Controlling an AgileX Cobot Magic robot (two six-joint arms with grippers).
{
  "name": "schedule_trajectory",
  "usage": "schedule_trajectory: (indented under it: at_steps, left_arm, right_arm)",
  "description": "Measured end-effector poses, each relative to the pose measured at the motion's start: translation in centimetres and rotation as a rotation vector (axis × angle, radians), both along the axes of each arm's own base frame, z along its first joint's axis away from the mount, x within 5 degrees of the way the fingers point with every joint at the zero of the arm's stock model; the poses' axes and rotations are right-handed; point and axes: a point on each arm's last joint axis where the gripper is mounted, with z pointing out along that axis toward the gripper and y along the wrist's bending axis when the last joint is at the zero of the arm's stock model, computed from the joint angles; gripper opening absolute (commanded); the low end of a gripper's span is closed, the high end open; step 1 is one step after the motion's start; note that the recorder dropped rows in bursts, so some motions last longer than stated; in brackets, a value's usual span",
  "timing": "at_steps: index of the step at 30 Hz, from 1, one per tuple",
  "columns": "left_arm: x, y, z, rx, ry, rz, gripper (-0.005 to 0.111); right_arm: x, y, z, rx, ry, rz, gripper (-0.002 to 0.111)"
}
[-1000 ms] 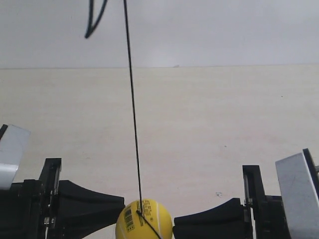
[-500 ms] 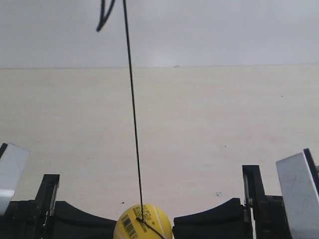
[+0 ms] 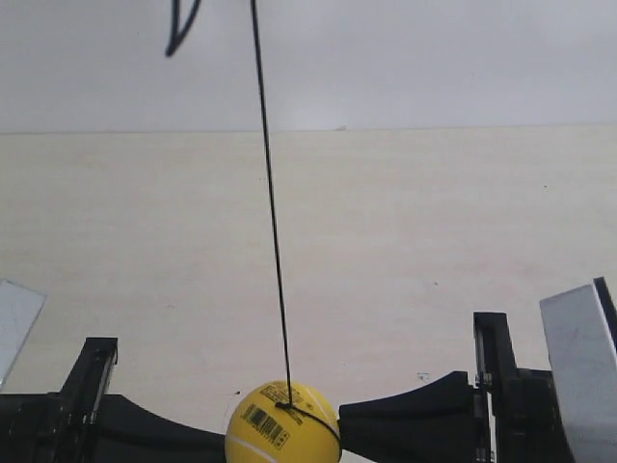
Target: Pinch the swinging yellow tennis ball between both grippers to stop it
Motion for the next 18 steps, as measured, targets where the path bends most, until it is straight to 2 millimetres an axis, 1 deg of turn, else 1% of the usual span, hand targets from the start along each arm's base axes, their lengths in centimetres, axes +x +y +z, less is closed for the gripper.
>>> schedule_trajectory:
  at_steps: [9, 18]
  left_arm:
    - [0.02, 0.01, -0.05, 0.006, -0.004, 0.002, 0.005]
    - [0.59, 0.26, -0.54, 0.061, 0.008, 0.071, 0.005]
  right_arm:
    - [0.02, -0.01, -0.03, -0.003, 0.0, -0.002, 0.0]
    - [-0.18, 0.02, -0.07, -0.009, -0.007, 0.022, 0.0]
